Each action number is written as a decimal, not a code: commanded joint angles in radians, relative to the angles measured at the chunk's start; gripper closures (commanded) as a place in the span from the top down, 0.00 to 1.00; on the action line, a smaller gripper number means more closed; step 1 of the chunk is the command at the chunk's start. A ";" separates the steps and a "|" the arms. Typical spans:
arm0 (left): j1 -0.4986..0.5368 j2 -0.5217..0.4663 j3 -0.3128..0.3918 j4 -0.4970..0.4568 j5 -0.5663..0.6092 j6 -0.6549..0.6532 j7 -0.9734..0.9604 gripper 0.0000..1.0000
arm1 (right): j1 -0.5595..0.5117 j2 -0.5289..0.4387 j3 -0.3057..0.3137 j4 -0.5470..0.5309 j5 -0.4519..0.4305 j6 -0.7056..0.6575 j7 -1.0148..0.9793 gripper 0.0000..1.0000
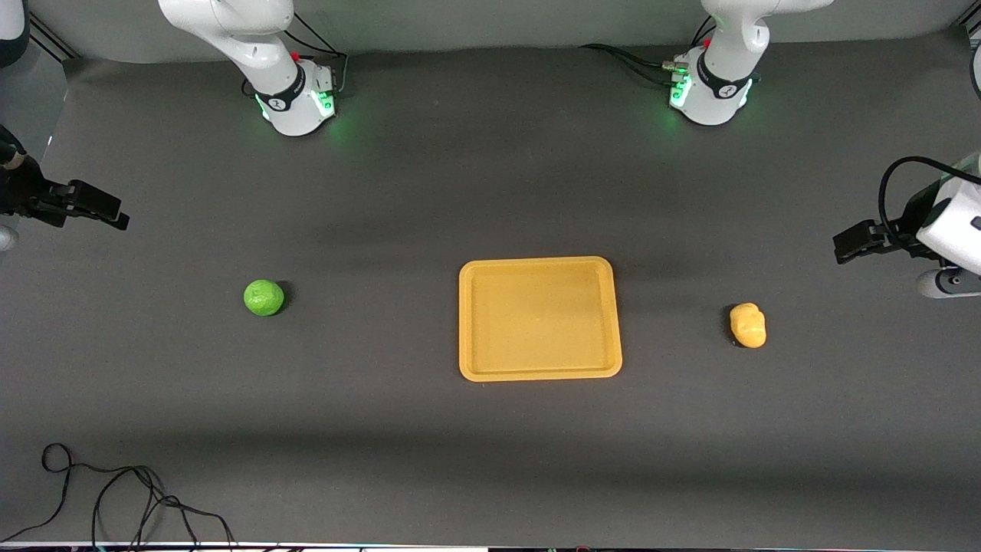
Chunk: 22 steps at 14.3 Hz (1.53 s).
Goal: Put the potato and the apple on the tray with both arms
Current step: 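Reach the left gripper to the potato while the right gripper reaches the apple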
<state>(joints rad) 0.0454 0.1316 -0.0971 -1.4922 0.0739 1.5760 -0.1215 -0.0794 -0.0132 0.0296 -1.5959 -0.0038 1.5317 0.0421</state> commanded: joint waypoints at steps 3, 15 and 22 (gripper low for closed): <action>0.080 -0.065 -0.001 -0.048 -0.085 -0.022 0.069 1.00 | 0.020 0.016 0.003 0.039 -0.028 -0.013 -0.011 1.00; 0.079 -0.106 -0.001 -0.348 -0.075 0.267 0.118 1.00 | 0.021 0.022 0.001 0.028 -0.010 -0.004 -0.025 0.99; 0.068 0.090 -0.003 -0.517 -0.072 0.643 0.115 1.00 | 0.020 0.015 -0.005 -0.111 -0.007 0.129 -0.039 0.99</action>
<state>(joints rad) 0.1245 0.1467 -0.1058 -2.0023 0.0038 2.1465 -0.0179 -0.0652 0.0060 0.0328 -1.6348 -0.0059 1.5859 0.0237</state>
